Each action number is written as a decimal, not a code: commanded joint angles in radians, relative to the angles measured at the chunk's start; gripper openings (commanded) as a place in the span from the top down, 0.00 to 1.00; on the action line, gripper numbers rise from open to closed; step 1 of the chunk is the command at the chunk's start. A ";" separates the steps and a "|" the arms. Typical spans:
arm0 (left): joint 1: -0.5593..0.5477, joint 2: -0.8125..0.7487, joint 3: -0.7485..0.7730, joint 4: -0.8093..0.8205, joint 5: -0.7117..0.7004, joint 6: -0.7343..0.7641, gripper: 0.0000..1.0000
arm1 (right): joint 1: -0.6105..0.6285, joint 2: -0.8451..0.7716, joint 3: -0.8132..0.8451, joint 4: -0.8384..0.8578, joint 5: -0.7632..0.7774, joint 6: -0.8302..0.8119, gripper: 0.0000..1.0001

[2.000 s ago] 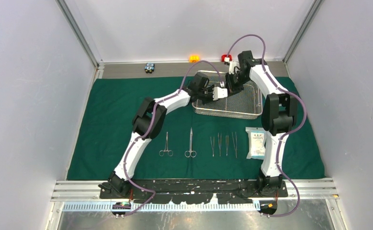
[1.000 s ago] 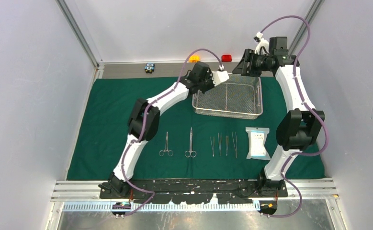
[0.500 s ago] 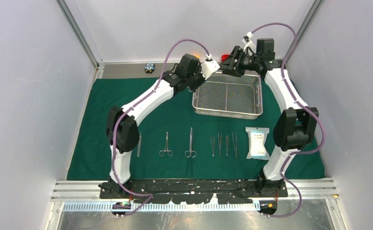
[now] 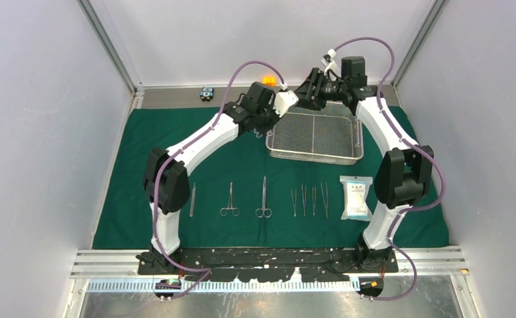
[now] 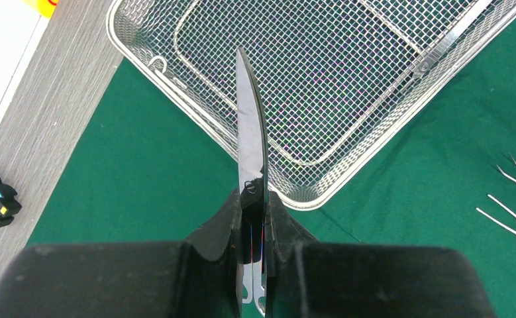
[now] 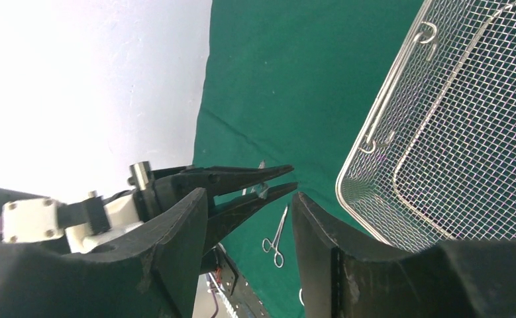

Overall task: Open and lay out the surgical kit
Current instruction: Pick up the medical item from the container.

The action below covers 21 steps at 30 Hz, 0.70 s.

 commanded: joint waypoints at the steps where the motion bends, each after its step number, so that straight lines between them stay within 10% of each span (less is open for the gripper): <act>1: 0.003 -0.074 -0.012 0.018 -0.010 -0.017 1.00 | 0.014 0.023 0.016 0.025 0.026 0.009 0.46; 21: 0.002 -0.042 -0.003 0.027 -0.055 0.008 1.00 | 0.077 0.097 0.023 0.065 -0.008 0.065 0.59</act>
